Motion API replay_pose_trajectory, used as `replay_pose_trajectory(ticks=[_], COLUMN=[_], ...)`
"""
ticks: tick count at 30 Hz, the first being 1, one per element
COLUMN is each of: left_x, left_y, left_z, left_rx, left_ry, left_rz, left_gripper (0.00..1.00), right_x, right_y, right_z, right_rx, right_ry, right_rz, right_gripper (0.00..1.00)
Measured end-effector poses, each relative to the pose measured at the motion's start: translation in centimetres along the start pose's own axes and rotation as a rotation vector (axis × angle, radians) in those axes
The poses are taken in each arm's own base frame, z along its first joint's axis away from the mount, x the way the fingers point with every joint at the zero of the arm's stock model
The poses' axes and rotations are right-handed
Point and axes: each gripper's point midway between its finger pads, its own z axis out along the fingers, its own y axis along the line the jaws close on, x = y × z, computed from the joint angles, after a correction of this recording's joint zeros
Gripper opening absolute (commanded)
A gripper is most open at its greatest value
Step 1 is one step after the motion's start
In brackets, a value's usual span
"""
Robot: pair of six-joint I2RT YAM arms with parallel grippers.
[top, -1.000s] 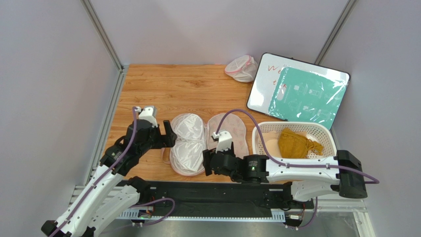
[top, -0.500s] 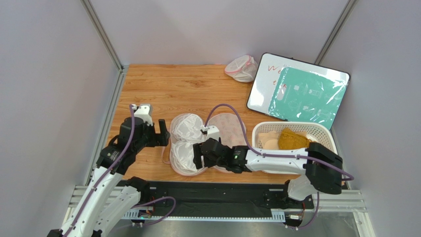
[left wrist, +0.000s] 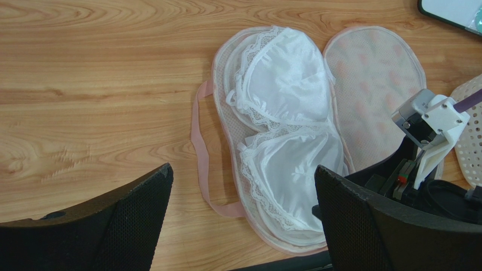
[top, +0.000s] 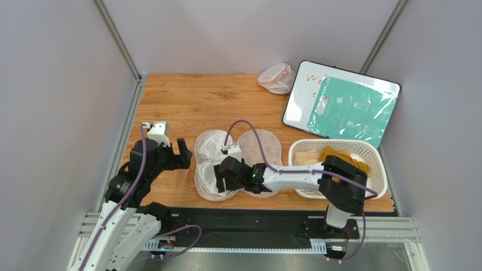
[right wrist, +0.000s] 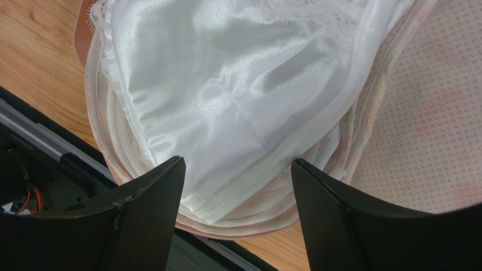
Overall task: Unzip the laundry bag and remove the bra
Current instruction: Pick up the bra from the laundry bag.
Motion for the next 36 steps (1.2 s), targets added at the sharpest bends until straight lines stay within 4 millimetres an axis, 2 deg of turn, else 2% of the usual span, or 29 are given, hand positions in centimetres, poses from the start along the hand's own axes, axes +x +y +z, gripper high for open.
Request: replay_pose_trajectory(ticks=[9, 13, 16, 19, 20, 22, 23, 24, 32, 36], left_x=[0.2, 0.2, 0.3, 0.3, 0.3, 0.3, 0.3, 0.3, 0.4, 0.4], left_y=[0.0, 0.0, -0.1, -0.1, -0.1, -0.1, -0.1, -0.1, -0.1, -0.1], left_z=[0.0, 0.0, 0.0, 0.0, 0.0, 0.0, 0.0, 0.0, 0.1, 0.1], left_rx=[0.003, 0.003, 0.004, 0.005, 0.005, 0.005, 0.005, 0.007, 0.008, 0.009], left_ry=[0.007, 0.009, 0.01, 0.011, 0.011, 0.011, 0.011, 0.012, 0.014, 0.014], left_rz=[-0.001, -0.001, -0.001, -0.001, -0.001, -0.001, -0.001, -0.001, 0.0, 0.0], left_gripper=[1.0, 1.0, 1.0, 1.0, 1.0, 1.0, 1.0, 1.0, 1.0, 1.0], right_x=[0.2, -0.1, 0.0, 0.1, 0.1, 0.0, 0.0, -0.1, -2.9, -4.7], right_y=[-0.4, -0.3, -0.6, -0.8, -0.9, -0.8, -0.8, -0.7, 1.1, 1.2], right_z=[0.1, 0.8, 1.2, 1.4, 1.4, 1.3, 1.3, 1.3, 0.0, -2.4], right_rx=[0.026, 0.031, 0.04, 0.048, 0.049, 0.05, 0.049, 0.048, 0.024, 0.022], right_ry=[0.009, 0.012, 0.019, 0.025, 0.027, 0.028, 0.029, 0.029, -0.016, -0.066], right_rz=[0.021, 0.03, 0.041, 0.051, 0.052, 0.058, 0.057, 0.056, 0.03, 0.006], right_gripper=[0.71, 0.66, 0.58, 0.39, 0.26, 0.16, 0.04, 0.0, 0.0, 0.0])
